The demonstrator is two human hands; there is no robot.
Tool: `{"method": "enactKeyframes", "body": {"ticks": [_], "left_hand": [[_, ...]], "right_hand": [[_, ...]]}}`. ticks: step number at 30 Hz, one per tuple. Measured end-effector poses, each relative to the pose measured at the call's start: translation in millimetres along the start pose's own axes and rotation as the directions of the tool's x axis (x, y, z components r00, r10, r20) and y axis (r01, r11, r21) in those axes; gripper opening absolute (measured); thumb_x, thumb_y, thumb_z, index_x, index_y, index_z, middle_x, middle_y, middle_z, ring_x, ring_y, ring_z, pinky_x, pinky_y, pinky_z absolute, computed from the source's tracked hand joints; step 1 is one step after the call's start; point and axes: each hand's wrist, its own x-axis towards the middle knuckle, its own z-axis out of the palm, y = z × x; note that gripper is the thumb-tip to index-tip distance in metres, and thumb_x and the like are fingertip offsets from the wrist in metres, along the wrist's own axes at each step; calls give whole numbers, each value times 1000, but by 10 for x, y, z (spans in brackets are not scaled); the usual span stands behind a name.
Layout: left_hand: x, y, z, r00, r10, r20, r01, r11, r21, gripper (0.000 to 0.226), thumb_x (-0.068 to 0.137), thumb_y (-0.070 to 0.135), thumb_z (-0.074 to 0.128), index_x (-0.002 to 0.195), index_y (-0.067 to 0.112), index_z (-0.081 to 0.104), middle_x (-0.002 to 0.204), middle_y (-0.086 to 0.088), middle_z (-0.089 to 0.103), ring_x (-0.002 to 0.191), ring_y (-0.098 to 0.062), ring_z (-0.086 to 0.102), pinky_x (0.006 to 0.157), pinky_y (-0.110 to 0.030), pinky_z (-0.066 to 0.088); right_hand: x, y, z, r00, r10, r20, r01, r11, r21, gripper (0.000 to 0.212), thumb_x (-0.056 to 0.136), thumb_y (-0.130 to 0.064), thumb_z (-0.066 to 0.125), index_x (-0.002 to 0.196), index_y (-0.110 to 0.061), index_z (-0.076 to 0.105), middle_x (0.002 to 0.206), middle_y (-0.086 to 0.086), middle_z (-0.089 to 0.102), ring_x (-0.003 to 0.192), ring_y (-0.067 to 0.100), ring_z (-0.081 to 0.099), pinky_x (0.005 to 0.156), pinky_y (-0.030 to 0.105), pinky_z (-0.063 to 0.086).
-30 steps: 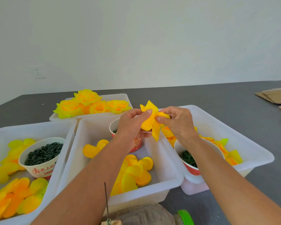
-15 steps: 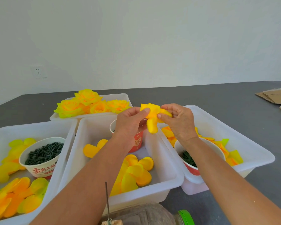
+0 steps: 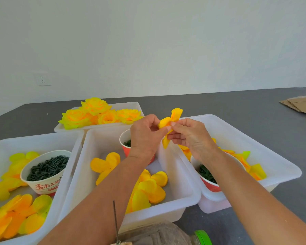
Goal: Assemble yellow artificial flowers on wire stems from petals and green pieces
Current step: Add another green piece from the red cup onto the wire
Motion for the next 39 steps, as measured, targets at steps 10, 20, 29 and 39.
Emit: {"method": "enactKeyframes", "body": {"ticks": [10, 20, 29, 39], "left_hand": [[144, -133, -68, 881, -378, -284, 273, 897, -347, 38, 79, -4, 66, 58, 12, 39, 55, -2, 38, 51, -14, 59, 67, -37, 57], [178, -167, -122, 817, -423, -391, 313, 896, -316, 32, 73, 0, 68, 58, 16, 44, 57, -2, 44, 63, -24, 50, 71, -51, 56], [140, -109, -60, 866, -395, -308, 272, 887, -373, 33, 76, -6, 67, 61, 14, 45, 57, -3, 46, 52, -13, 52, 48, -18, 53], [128, -89, -37, 892, -340, -297, 216, 899, -381, 31, 80, -3, 66, 63, 14, 46, 62, -10, 49, 60, -20, 55, 51, -18, 53]], "right_hand": [[34, -23, -88, 977, 213, 25, -213, 951, 225, 12, 84, 2, 59, 85, -9, 62, 59, 3, 67, 49, 9, 60, 49, 19, 50], [78, 3, -135, 983, 131, -127, -113, 984, 139, 19, 75, 1, 72, 77, -14, 60, 71, 5, 67, 64, 15, 61, 62, 27, 50], [101, 44, -172, 948, 103, -300, -121, 992, -45, 9, 77, -6, 74, 84, -9, 69, 80, 8, 66, 69, 16, 58, 61, 25, 50], [140, 70, -167, 919, -44, -392, -81, 951, -299, 28, 82, 1, 64, 70, -24, 64, 95, 8, 65, 88, 21, 58, 83, 38, 53]]}}
